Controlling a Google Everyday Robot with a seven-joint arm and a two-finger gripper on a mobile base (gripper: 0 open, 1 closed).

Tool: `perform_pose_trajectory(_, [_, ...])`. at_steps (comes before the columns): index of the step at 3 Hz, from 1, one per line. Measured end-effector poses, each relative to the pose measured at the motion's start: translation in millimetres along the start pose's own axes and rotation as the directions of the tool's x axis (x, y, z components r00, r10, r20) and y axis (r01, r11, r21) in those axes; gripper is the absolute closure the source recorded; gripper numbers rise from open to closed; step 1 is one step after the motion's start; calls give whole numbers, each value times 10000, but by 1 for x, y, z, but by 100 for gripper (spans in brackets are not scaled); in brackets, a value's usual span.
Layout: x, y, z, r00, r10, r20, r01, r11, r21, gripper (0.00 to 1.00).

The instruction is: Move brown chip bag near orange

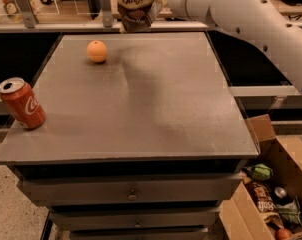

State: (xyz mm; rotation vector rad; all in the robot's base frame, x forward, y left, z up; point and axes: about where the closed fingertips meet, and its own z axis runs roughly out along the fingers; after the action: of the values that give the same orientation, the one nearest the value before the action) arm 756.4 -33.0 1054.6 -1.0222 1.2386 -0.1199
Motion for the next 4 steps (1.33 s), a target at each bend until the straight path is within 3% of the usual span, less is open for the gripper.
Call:
perform_pose_trajectory(1, [9, -6, 3, 9999, -28, 115, 26, 9998, 197, 100])
perform_pose_trajectory(2, [14, 4, 10, 9990, -224, 396, 218, 9997, 145, 100])
perform_pose_trajectory(3, [10, 29, 20, 9963, -462, 726, 483, 9985, -273, 100])
perform_pose_trajectory(4, [8, 51, 22, 9954, -592, 756, 634, 9964, -553, 83])
